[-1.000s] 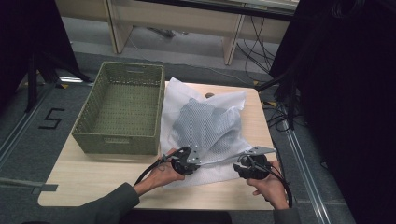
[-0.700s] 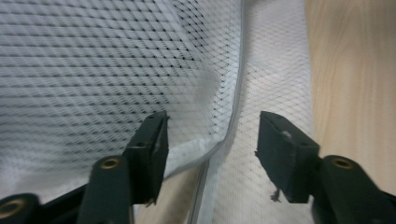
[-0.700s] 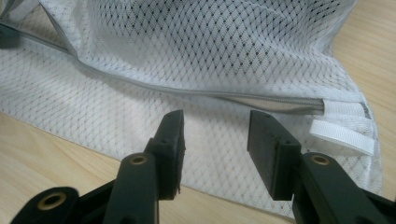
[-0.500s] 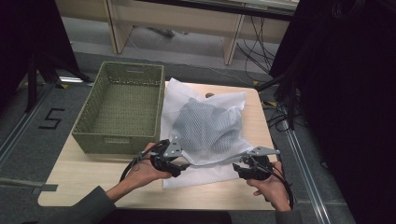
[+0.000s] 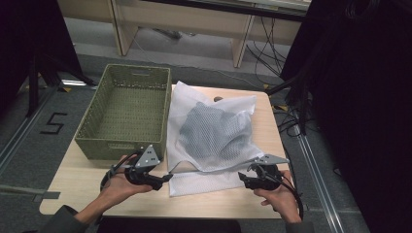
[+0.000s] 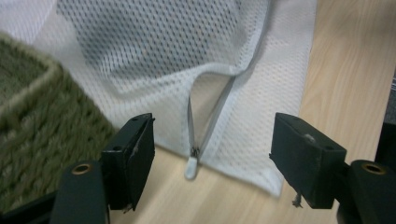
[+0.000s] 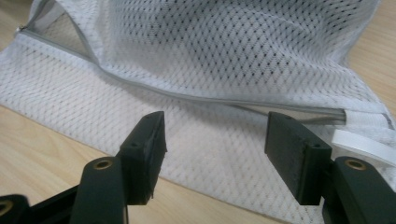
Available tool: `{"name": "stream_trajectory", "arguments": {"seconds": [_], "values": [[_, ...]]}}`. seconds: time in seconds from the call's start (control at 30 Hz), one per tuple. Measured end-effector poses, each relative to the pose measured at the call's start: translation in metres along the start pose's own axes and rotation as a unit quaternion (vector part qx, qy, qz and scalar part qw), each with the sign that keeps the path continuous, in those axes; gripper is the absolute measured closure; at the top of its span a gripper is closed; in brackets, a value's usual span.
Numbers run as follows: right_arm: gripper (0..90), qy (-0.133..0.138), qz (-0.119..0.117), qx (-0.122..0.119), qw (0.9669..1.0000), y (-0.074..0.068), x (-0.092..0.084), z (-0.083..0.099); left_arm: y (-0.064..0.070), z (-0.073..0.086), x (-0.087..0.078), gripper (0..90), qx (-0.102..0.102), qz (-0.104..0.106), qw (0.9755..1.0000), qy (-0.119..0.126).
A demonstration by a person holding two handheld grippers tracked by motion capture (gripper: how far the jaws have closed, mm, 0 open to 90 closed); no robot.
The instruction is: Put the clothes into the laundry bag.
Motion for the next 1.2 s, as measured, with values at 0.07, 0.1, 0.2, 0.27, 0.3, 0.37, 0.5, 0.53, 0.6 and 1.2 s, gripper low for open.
{"name": "stream_trajectory", "arguments": {"seconds": [0.07,0.1,0.2,0.27,0.3,0.37,0.5,0.53,0.6,1.2], "values": [[38.4,0.003,0.002,-0.025,0.9997,0.0,0.001,0.001,0.001,0.007,-0.002,29.3,-0.008,0.001,1.0,-0.004],[38.2,0.003,0.003,-0.031,0.9995,0.0,0.001,0.001,0.001,0.011,-0.003,28.9,-0.015,0.003,0.9999,-0.006],[37.4,0.01,0.002,-0.02,0.9997,-0.004,0.001,0.001,-0.001,0.017,-0.005,27.7,-0.016,0.003,0.9998,-0.007],[36.7,0.008,-0.004,-0.013,0.9999,-0.007,-0.001,0.002,-0.003,0.021,-0.008,27.0,-0.016,0.002,0.9998,-0.007],[36.4,0.018,0.003,-0.032,0.9993,-0.005,0.0,0.001,-0.002,0.023,-0.01,26.6,-0.027,0.002,0.9996,-0.007],[35.6,0.011,0.001,-0.025,0.9996,-0.007,0.0,0.004,-0.002,0.025,-0.012,26.0,-0.028,0.002,0.9996,-0.005],[34.4,0.004,-0.007,-0.016,0.9998,-0.012,0.0,0.008,-0.002,0.03,-0.016,24.7,-0.034,0.0,0.9994,-0.004],[34.4,0.004,-0.007,-0.016,0.9998,-0.012,0.0,0.008,-0.003,0.032,-0.017,24.7,-0.033,-0.002,0.9994,-0.007],[34.1,0.005,-0.01,-0.04,0.9991,-0.013,0.0,0.009,-0.002,0.034,-0.019,24.1,-0.04,-0.001,0.9992,-0.003],[32.2,-0.005,-0.013,-0.05,0.9987,-0.037,-0.005,0.032,0.018,0.066,-0.033,23.2,-0.061,-0.004,0.9979,-0.021]]}}
Point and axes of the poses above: each handheld gripper's, and its own axes: x roughly forward along the jaws, z roughly out of its underside, y roughly to its right, the point moved 7 cm from there along x, roughly forward along the jaws, and after that the axes turned 8 degrees about -y, right-handed, at the moved point
